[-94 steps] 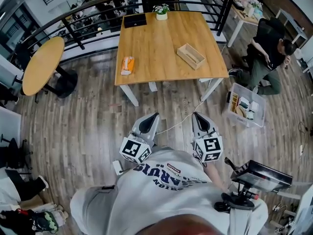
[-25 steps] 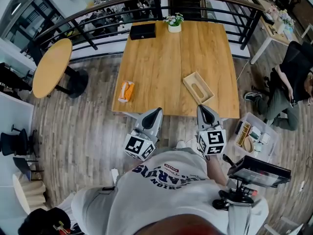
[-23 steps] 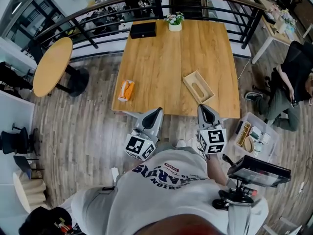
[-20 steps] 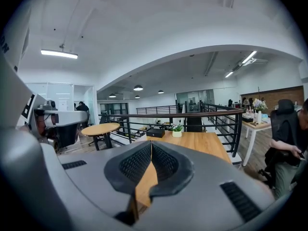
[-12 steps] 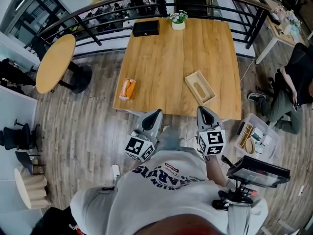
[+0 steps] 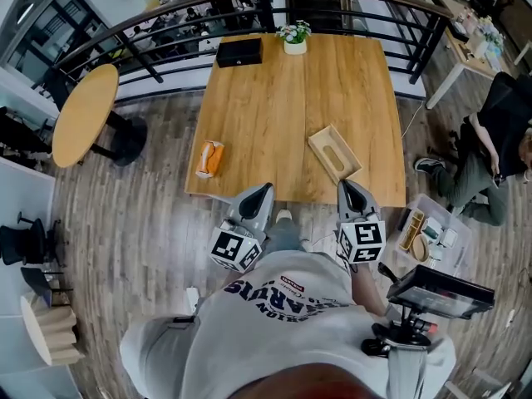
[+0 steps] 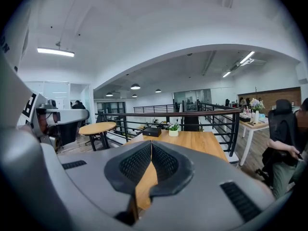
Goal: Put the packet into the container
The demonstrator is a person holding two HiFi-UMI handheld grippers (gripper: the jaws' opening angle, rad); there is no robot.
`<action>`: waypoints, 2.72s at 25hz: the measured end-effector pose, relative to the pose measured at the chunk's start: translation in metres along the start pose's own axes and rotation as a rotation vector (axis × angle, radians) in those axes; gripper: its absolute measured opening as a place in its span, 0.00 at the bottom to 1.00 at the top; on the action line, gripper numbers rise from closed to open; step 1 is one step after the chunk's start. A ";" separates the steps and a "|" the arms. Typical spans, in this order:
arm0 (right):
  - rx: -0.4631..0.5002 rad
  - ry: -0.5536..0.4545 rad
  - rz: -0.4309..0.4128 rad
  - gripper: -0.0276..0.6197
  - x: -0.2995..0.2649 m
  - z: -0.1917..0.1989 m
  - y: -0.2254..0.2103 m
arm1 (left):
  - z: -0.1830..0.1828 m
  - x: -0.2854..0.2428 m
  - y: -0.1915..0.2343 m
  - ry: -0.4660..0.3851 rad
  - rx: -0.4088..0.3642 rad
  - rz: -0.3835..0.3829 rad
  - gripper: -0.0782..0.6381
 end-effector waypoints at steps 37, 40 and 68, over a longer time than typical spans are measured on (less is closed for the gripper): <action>0.036 0.060 -0.012 0.06 -0.200 -0.084 0.034 | -0.017 -0.106 0.204 0.041 0.093 0.032 0.11; 0.033 0.066 -0.013 0.06 -0.200 -0.084 0.028 | -0.019 -0.109 0.202 0.044 0.094 0.024 0.11; 0.065 0.030 -0.068 0.06 -0.211 -0.103 -0.004 | -0.018 -0.133 0.208 0.175 0.031 -0.120 0.35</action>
Point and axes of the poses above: the fingertips, and each gripper's own axes: x backward along the fingers, y to its left, z out of its underside, the point moved 7 cm from there along x, backward along the fingers, and after that the axes turned 1 degree about z, right-handed, at the moved point
